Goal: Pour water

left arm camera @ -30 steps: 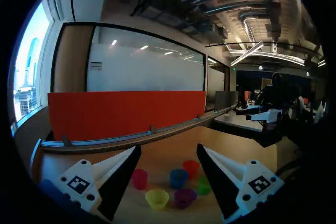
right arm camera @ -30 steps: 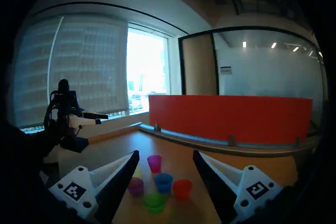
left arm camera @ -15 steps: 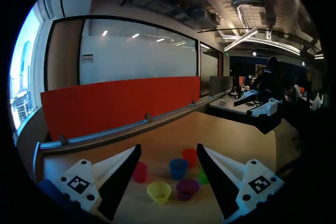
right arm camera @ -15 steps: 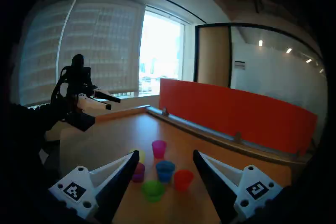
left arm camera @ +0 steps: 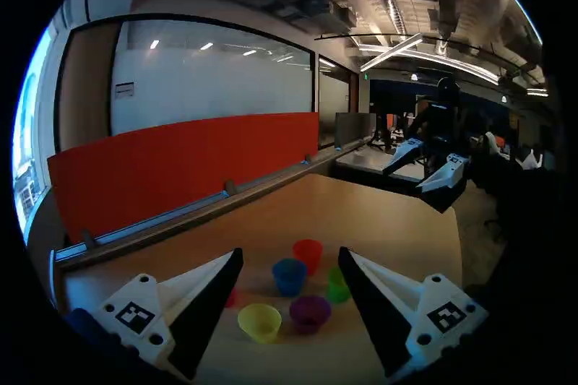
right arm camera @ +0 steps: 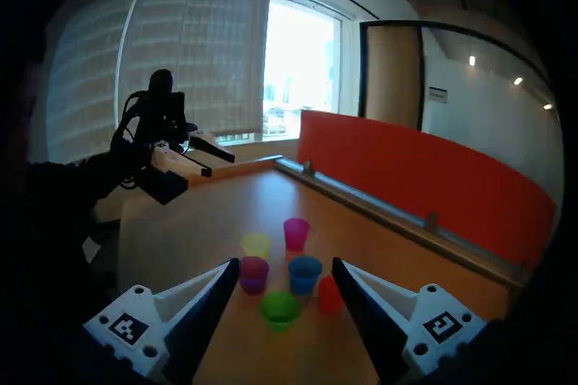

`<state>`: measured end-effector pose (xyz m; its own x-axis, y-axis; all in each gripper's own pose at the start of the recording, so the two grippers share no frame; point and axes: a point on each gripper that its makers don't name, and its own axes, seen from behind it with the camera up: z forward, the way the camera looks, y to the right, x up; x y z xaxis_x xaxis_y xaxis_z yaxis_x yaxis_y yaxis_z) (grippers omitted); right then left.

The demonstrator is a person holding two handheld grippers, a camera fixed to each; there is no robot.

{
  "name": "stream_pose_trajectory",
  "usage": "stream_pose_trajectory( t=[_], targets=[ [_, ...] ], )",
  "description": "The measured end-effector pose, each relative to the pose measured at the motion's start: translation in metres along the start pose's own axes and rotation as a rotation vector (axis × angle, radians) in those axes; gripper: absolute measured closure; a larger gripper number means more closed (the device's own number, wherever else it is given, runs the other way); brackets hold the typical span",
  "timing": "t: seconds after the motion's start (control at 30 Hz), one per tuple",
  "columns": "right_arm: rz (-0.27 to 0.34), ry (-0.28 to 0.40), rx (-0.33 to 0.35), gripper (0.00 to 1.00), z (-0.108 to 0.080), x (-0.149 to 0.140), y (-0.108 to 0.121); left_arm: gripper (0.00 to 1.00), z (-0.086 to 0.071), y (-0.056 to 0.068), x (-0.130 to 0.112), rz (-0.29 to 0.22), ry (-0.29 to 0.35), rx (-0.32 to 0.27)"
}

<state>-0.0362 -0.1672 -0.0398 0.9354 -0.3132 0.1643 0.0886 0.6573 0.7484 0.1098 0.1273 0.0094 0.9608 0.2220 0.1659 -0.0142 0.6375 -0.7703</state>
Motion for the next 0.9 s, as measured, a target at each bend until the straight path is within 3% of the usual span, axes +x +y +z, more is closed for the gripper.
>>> stream_pose_trajectory(
  t=[0.5,0.9],
  targets=[
    [-0.030,-0.075,0.040,0.01,0.023,-0.028,-0.003,0.02,0.019,0.000,-0.030,0.011,-0.051,-0.031],
    [-0.030,-0.103,0.057,0.01,0.045,-0.050,0.008,0.02,0.038,-0.014,-0.045,0.017,-0.065,-0.039]
  ],
)
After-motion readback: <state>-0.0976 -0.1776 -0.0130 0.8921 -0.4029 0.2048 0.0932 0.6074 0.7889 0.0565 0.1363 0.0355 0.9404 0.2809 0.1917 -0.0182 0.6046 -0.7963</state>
